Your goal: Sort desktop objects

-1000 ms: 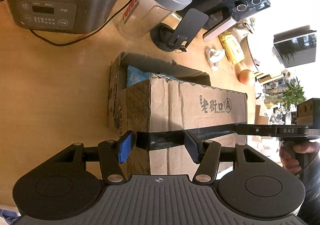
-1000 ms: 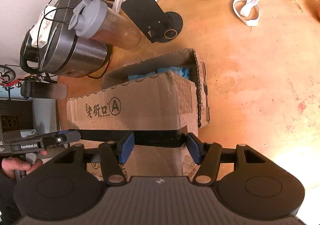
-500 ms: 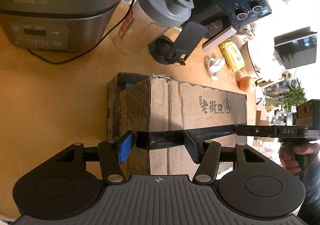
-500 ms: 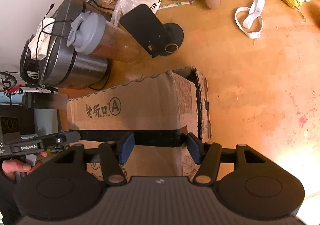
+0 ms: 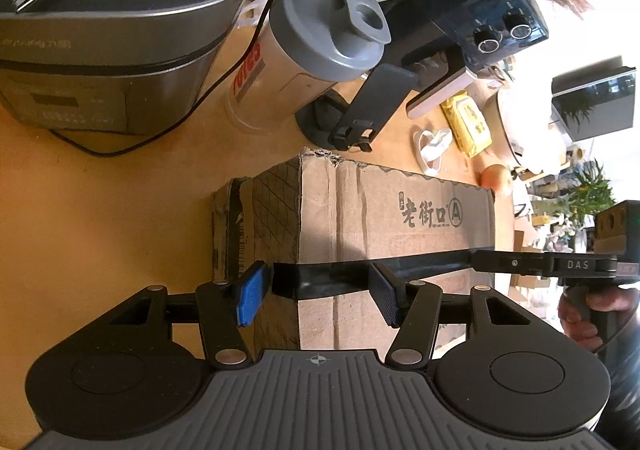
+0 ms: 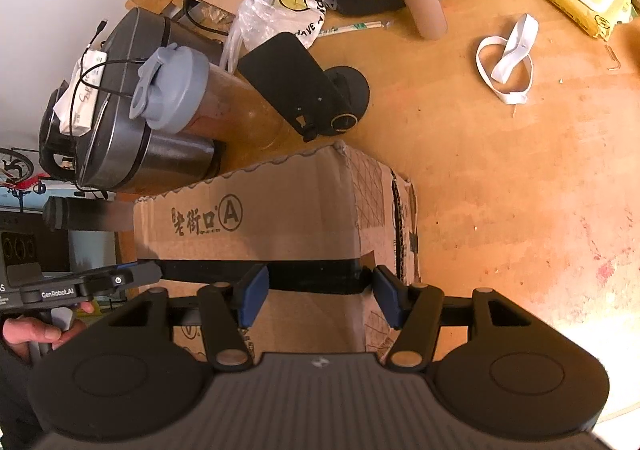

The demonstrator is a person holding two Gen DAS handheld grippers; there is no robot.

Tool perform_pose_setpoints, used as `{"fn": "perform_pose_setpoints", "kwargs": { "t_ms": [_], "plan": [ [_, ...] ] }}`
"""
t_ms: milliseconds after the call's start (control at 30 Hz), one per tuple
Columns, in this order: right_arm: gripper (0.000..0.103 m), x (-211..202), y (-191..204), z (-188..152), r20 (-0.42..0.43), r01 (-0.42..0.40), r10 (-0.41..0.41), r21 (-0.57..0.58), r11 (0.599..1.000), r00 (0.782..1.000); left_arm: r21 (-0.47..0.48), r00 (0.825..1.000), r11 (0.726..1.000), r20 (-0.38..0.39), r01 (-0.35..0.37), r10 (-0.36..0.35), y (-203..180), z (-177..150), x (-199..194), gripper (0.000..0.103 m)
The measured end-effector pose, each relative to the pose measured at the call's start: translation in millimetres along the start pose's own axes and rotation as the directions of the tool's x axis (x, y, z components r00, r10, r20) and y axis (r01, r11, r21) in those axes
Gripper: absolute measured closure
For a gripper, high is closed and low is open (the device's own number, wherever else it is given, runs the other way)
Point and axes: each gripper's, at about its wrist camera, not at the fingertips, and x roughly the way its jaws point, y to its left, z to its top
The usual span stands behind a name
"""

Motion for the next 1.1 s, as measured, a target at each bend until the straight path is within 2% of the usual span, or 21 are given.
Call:
{"fn": "perform_pose_setpoints", "kwargs": {
  "t_ms": [833,900,933,967,1000,1033,1100],
  "plan": [
    [0.042,11.8,-0.1,3.0,-0.005,0.017,-0.017,0.002,1.000,1.000,-0.014,1.000,1.000,-0.011,0.012,-0.013,13.3,7.5,12.8,0.048],
    [0.039,12.0,-0.4,2.9,0.002,0.015,-0.015,0.003,1.000,1.000,-0.019,1.000,1.000,-0.006,0.019,-0.019,14.7,7.4,12.2,0.047],
    [0.032,12.2,-0.6,2.9,0.008,0.013,-0.013,0.004,1.000,1.000,-0.025,1.000,0.999,-0.001,0.022,-0.022,15.7,7.1,11.9,0.044],
    [0.007,12.4,-0.8,2.8,0.014,0.011,-0.011,0.006,1.000,1.000,-0.031,1.000,0.999,0.006,0.021,-0.021,16.8,6.9,11.8,0.039],
    [0.000,12.3,-1.6,2.1,0.025,0.015,-0.015,0.009,1.000,1.000,-0.035,1.000,0.999,0.012,0.008,-0.008,17.4,6.6,12.0,0.018],
    [0.000,12.2,-2.3,1.4,0.037,0.018,-0.019,0.012,1.000,0.999,-0.035,1.000,0.999,0.018,-0.009,0.010,17.9,5.9,11.9,0.000],
    [0.000,13.0,-3.9,0.2,0.043,0.016,-0.016,0.016,1.000,0.999,-0.031,0.999,0.999,0.024,-0.036,0.037,18.9,4.0,11.4,0.000]
  ]
}}
